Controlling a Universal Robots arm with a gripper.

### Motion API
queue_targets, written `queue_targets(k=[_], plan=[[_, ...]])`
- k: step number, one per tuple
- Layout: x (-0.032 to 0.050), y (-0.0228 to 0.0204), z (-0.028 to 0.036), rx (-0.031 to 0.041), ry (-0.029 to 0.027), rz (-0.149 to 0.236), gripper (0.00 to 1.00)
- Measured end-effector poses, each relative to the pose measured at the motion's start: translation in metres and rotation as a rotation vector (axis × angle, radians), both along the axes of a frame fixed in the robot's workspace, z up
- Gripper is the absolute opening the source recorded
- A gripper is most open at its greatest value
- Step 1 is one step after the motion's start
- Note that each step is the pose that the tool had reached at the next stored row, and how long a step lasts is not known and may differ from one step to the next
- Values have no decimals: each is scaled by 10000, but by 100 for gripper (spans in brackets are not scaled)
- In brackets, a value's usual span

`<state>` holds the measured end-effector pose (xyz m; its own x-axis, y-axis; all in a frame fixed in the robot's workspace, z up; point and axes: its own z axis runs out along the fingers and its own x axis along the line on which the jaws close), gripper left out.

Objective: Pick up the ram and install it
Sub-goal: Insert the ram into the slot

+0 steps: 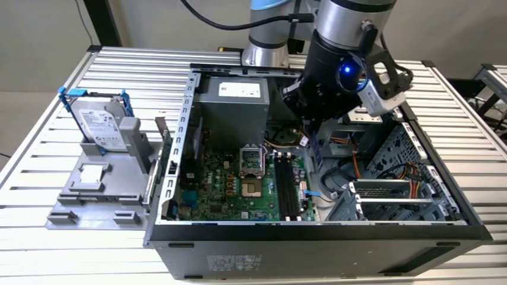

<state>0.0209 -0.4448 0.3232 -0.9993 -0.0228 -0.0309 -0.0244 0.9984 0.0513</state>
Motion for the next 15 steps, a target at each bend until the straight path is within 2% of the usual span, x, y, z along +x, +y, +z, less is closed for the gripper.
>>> queue_targets(k=[10, 15], plan=[[0, 0, -90, -1, 7, -3, 0], [0, 2, -156, 1, 6, -1, 0]])
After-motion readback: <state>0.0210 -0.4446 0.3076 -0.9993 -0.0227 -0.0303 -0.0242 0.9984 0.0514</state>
